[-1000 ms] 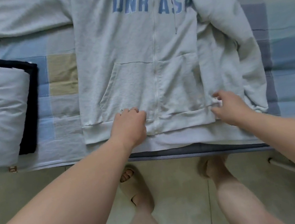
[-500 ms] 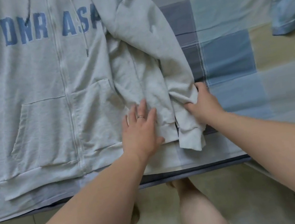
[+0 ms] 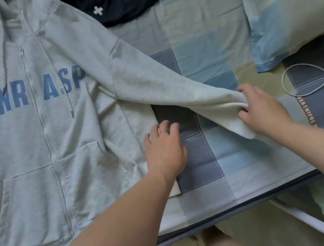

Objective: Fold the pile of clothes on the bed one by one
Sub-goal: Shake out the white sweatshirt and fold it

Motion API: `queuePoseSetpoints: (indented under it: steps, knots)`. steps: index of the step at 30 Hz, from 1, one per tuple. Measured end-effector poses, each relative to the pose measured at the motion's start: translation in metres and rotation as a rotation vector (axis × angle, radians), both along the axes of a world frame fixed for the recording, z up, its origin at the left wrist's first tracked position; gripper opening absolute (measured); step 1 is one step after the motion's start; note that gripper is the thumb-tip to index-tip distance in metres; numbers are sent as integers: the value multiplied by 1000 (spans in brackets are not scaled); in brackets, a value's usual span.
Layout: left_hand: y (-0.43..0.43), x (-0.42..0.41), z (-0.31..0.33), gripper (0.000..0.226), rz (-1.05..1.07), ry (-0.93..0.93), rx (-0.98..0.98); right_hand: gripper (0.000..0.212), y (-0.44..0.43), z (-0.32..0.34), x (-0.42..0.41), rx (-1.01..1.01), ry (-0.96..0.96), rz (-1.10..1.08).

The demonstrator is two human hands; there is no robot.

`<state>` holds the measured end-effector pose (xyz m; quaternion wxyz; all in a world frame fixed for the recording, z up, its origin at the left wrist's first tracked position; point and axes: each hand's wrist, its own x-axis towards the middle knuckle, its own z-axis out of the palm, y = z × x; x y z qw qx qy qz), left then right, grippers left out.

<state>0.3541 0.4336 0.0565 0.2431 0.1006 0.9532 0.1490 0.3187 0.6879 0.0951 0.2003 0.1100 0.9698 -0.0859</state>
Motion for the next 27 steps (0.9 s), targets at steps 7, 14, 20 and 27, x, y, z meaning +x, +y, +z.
queuePoseSetpoints:
  steps: [7,14,20,27]
  knots:
    - [34,-88,22,92,-25,198,-69,28,55,18,-49,294,107,155]
    - [141,-168,54,35,180,307,23,28,133,77,-138,239,702,185]
    - [208,-183,23,67,17,-15,-20,93,182,42,-138,366,61,88]
    - [217,-175,-8,79,-153,-190,-79,67,196,24,-133,247,91,179]
